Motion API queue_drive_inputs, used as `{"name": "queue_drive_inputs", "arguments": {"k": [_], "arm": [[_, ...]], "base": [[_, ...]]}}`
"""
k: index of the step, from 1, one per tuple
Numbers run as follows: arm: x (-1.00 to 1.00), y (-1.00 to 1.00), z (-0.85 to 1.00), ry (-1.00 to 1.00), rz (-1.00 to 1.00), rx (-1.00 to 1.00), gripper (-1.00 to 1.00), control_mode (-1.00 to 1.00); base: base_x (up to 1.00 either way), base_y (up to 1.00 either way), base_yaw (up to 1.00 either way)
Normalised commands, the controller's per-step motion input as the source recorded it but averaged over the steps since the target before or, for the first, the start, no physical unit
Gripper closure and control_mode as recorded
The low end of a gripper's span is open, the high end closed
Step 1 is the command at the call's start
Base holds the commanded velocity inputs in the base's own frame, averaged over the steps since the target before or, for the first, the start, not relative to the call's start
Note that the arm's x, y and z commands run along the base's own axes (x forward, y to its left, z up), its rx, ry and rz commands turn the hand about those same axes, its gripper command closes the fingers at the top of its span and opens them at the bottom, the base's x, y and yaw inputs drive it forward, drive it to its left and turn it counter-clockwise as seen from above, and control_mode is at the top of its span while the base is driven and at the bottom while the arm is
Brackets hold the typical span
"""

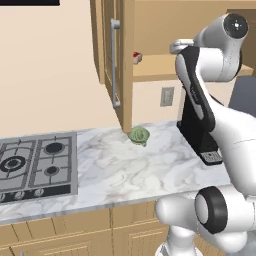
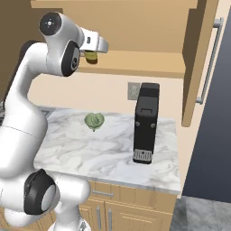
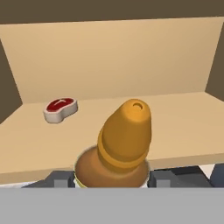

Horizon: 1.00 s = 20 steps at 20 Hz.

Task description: Pick the honey bottle and bar from the counter and place them in the cabinets closest to them.

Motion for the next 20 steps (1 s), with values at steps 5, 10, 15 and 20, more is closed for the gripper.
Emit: {"name": "queue_drive_inputs", "arguments": {"k": [5,10,15,20], "arm": [[0.35,0.03,0.01,0.00,0.00,-0.03,1.00,-1.00],[0.15,0.00,0.00,0.00,0.01,-0.04,1.00,-1.00],[0.00,0.00,-0.02,0.00,0.00,-0.03,1.00,-1.00],[0.13,0.00,-0.07,0.00,0.00,-0.06,1.00,-1.00]], "base": [[0.00,0.00,0.00],[0.00,0.00,0.00],[0.00,0.00,0.00],[0.00,0.00,0.00]]}}
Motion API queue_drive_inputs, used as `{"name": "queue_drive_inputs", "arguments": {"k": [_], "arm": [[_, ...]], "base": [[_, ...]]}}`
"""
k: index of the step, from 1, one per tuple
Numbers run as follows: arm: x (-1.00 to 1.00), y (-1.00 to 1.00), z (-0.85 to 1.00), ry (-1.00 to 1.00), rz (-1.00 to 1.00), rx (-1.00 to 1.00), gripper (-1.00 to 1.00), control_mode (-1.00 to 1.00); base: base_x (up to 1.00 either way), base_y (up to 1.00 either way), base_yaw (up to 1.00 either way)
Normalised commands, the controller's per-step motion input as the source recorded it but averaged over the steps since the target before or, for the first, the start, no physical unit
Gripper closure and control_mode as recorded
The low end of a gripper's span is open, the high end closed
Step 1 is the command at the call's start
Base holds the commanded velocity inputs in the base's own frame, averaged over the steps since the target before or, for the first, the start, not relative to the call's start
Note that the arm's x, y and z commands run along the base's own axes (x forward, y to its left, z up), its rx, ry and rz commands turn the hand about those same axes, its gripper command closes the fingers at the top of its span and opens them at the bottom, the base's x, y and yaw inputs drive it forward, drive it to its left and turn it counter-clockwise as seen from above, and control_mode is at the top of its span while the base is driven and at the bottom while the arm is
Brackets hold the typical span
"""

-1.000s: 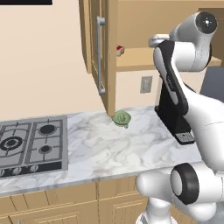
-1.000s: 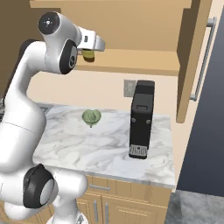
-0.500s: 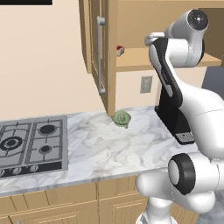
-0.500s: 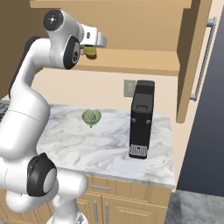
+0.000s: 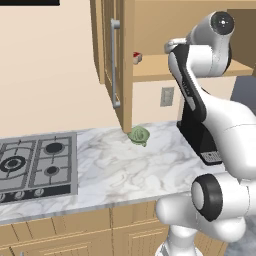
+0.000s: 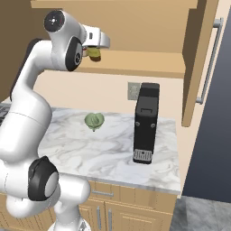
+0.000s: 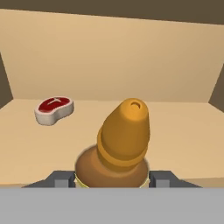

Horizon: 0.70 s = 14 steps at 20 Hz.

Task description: Pick the honey bottle and bar from the counter and place them in the cabinets closest to them.

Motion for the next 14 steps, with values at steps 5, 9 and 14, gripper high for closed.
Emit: {"name": "queue_drive_inputs", "arguments": {"k": [5,9,14], "arm": [[0.34,0.05,-0.04,0.00,0.00,-0.02,1.00,-1.00],[0.42,0.06,-0.05,0.01,0.00,-0.01,1.00,-1.00],[0.36,0.01,-0.01,0.01,0.00,-0.03,1.00,-1.00]], "base": [[0.00,0.00,0.00],[0.00,0.00,0.00],[0.00,0.00,0.00]]}}
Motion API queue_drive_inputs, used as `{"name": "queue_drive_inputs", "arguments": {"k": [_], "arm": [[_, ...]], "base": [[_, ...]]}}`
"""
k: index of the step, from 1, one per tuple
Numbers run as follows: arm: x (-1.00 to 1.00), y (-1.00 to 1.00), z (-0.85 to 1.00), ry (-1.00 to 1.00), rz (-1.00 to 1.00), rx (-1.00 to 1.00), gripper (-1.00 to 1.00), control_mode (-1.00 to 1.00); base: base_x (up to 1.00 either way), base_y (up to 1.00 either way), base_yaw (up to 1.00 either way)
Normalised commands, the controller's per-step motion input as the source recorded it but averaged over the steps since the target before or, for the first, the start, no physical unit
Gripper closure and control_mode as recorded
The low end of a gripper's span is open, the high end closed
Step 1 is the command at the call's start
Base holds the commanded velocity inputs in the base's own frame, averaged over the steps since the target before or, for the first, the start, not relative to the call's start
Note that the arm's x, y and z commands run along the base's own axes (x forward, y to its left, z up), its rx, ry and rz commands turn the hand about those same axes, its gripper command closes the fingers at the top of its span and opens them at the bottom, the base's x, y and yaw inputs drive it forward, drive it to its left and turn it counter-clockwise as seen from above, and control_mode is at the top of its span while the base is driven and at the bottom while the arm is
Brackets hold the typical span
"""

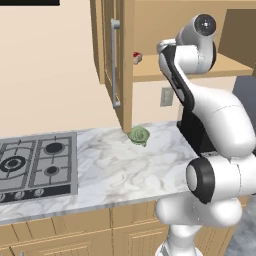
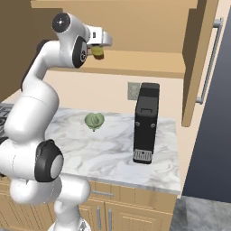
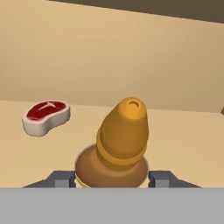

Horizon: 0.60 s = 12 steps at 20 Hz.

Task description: Pick the honey bottle and bar from the counter and place them in the cabinets closest to them.

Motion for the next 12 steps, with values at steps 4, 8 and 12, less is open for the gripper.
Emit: {"name": "queue_drive_inputs", "arguments": {"k": [4,8,12], "arm": [[0.38,0.00,0.00,0.02,0.00,-0.02,1.00,-1.00],[0.30,0.00,0.00,0.04,0.00,-0.02,1.00,-1.00],[0.01,0.00,0.00,0.00,0.00,0.00,1.00,-1.00]], "base": [[0.00,0.00,0.00],[0.00,0.00,0.00],[0.00,0.00,0.00]]}}
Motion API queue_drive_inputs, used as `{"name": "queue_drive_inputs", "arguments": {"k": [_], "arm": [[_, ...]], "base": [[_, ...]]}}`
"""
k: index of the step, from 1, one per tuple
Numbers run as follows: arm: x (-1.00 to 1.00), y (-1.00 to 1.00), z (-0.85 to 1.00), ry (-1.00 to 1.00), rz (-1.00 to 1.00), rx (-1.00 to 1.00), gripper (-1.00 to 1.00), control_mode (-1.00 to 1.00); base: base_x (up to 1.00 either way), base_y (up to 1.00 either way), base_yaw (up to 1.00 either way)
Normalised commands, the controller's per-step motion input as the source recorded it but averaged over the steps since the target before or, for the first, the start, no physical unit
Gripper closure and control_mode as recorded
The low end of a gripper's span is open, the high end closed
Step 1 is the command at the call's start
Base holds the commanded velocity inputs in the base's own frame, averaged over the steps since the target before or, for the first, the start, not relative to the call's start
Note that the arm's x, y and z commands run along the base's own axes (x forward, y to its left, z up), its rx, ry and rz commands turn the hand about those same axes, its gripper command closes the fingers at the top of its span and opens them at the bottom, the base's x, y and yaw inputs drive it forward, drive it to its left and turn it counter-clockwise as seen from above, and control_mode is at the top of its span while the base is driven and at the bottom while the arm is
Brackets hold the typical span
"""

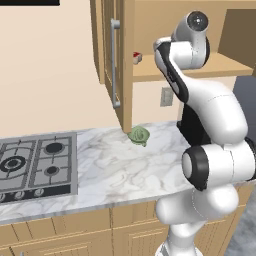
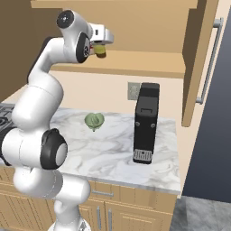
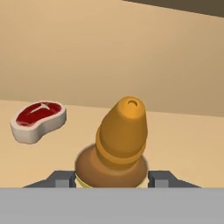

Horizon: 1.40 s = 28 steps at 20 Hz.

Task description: Pick the honey bottle and bar from the counter and place them in the cabinets closest to them.

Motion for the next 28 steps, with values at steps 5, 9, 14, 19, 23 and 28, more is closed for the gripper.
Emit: {"name": "queue_drive_inputs", "arguments": {"k": [5,9,14,19,23,28], "arm": [[0.09,0.00,0.00,0.04,0.00,0.00,1.00,-1.00],[0.10,0.00,0.00,0.05,0.00,0.00,1.00,-1.00],[0.14,0.00,0.00,0.02,0.00,0.00,1.00,-1.00],[0.15,0.00,-0.06,0.01,0.00,-0.01,1.00,-1.00],[0.09,0.00,-0.15,0.01,0.00,-0.03,1.00,-1.00],[0.06,0.00,-0.14,0.00,0.00,-0.02,1.00,-1.00]], "base": [[0.00,0.00,0.00],[0.00,0.00,0.00],[0.00,0.00,0.00],[0.00,0.00,0.00],[0.00,0.00,0.00],[0.00,0.00,0.00]]}}
